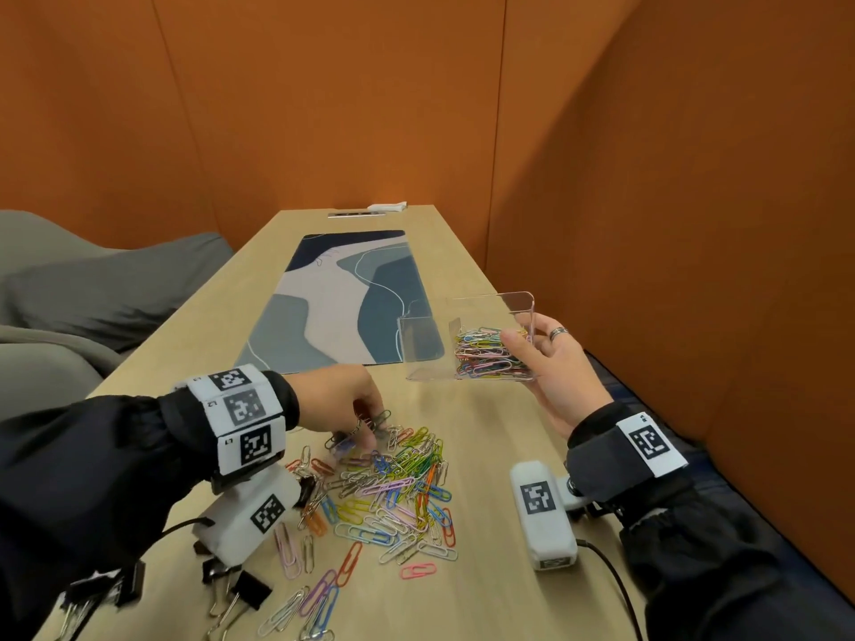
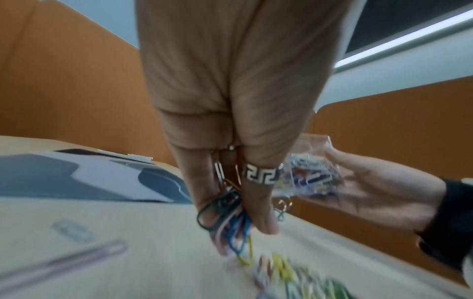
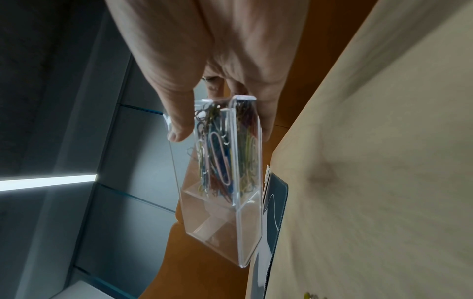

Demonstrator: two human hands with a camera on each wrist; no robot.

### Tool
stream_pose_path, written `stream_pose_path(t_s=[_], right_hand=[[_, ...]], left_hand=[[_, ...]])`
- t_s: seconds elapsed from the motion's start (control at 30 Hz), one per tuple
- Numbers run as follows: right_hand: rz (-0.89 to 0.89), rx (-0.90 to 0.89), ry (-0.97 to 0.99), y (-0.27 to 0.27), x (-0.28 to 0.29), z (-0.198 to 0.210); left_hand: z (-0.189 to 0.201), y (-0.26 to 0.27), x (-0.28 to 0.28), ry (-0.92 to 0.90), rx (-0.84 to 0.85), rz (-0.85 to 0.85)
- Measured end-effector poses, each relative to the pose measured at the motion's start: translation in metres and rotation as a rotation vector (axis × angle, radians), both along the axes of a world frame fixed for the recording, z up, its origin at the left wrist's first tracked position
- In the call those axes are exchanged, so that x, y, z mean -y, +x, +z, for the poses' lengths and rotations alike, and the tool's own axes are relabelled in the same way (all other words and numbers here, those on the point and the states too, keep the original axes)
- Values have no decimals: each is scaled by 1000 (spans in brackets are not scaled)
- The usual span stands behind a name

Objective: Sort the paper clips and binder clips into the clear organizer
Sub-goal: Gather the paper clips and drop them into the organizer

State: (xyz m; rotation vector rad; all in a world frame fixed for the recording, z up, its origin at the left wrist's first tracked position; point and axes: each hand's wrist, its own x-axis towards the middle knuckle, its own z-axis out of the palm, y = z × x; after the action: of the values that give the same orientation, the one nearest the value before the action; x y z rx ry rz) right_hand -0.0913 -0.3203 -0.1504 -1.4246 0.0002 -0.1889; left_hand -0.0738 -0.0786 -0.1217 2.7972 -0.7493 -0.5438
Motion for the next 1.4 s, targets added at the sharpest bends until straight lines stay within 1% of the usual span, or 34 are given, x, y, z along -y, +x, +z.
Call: stream_pose_path(t_s=[0.1, 0.2, 0.3, 0.4, 0.47, 0.53, 0.67, 0.73, 0.93, 1.03, 1.13, 1.2, 1.3, 1.4], right_hand=[[41, -5, -27, 0, -1, -1], [97, -10, -24, -2, -4, -1], [144, -14, -25, -5, -7, 1], [167, 3, -37, -6, -9, 0], [172, 10, -44, -7, -10, -1], [174, 13, -49, -8, -10, -2], [183, 36, -38, -8, -11, -2], [177, 45, -28, -7, -12, -2], [174, 47, 0, -8, -12, 0], [162, 48, -16, -8, -12, 0], [161, 46, -1, -6, -12, -2], [157, 52, 8, -5, -11, -2], [117, 60, 27, -4, -8, -2], [66, 60, 93, -3, -5, 0]], left_hand=[[23, 5, 0, -103, -28, 38], [54, 9, 7, -211, 35, 62], [83, 16, 21, -361, 106, 69], [100, 18, 42, -498, 126, 26], [104, 18, 56, -534, 112, -33], [102, 18, 68, -538, 140, -70], [90, 18, 83, -500, 216, -81], [83, 19, 85, -490, 222, -99], [69, 21, 87, -465, 281, -65], [70, 22, 86, -465, 266, -51], [70, 22, 84, -402, 250, -41], [68, 20, 84, -392, 249, -37], [66, 15, 82, -448, 249, -47], [62, 11, 76, -625, 251, -44]])
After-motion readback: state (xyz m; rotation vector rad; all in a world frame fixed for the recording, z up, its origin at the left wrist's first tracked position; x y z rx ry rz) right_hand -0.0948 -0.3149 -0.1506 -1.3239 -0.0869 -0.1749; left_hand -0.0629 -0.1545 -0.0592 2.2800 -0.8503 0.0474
